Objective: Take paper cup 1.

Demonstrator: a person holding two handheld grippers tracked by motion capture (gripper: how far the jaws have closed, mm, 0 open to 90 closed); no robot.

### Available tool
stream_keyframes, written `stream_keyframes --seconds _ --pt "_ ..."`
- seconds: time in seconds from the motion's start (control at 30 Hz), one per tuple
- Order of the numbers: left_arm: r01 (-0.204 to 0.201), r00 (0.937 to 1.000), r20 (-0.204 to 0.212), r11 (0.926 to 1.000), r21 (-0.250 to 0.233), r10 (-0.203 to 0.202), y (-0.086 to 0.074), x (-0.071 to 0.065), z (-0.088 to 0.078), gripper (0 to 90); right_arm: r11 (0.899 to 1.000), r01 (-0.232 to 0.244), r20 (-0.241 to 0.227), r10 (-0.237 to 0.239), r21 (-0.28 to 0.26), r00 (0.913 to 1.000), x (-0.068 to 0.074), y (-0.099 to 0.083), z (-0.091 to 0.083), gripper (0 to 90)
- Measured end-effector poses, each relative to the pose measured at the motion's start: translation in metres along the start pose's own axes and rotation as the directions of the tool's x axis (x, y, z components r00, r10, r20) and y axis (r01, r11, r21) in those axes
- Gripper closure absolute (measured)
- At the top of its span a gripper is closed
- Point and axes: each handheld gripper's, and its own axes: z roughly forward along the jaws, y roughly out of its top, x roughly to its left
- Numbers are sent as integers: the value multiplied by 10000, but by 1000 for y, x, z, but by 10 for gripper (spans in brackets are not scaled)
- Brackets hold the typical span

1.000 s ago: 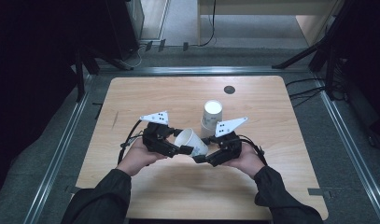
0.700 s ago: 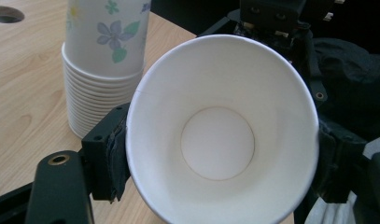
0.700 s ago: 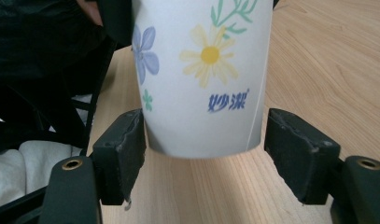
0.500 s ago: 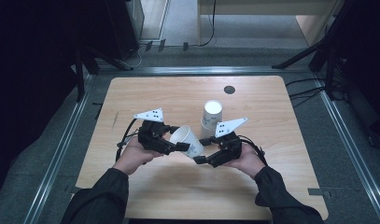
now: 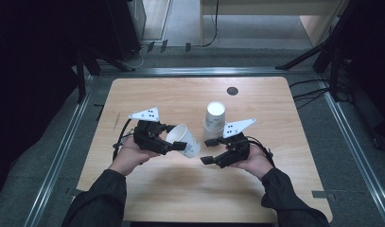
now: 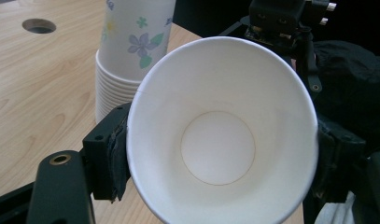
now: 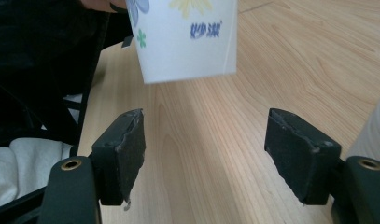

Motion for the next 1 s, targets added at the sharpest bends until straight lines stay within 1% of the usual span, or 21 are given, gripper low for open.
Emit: stream_keyframes --seconds 0.07,0.23,0.37,0.47,0.57,0.6,0.73,0.83,1.0 --pt "15 10000 -61 10000 37 -15 0 1 -3 222 10000 -13 46 13 1 10000 0 -1 -2 292" --pt "-23 9996 -277 9995 302 31 -1 4 -7 222 10000 24 275 -23 -19 9996 -1 -2 -7 292" --pt "32 9988 -490 9990 443 -10 -2 6 -10 223 9999 -4 627 -4 138 9980 -1 -4 -12 292" --pt "65 9973 -729 9985 548 -24 -3 9 -12 224 9997 114 802 -130 200 9967 1 -5 -17 292" --pt "-18 9946 -1034 9972 744 96 -4 13 -17 224 9998 103 1085 -120 158 9940 1 -8 -22 292" --pt "17 9943 -1062 9972 742 62 -4 14 -18 225 9998 6 1204 -32 211 9927 0 -9 -23 292" --pt "96 9901 -1404 9962 862 26 -7 20 -23 226 9996 -143 1430 106 246 9897 -2 -13 -27 292" --pt "185 9876 -1567 9960 877 -46 -9 24 -28 226 9995 -190 1550 147 262 9878 -3 -14 -28 292" --pt "300 9804 -1968 9946 995 -99 -11 32 -35 226 9997 -148 1615 111 214 9868 -4 -14 -28 292"
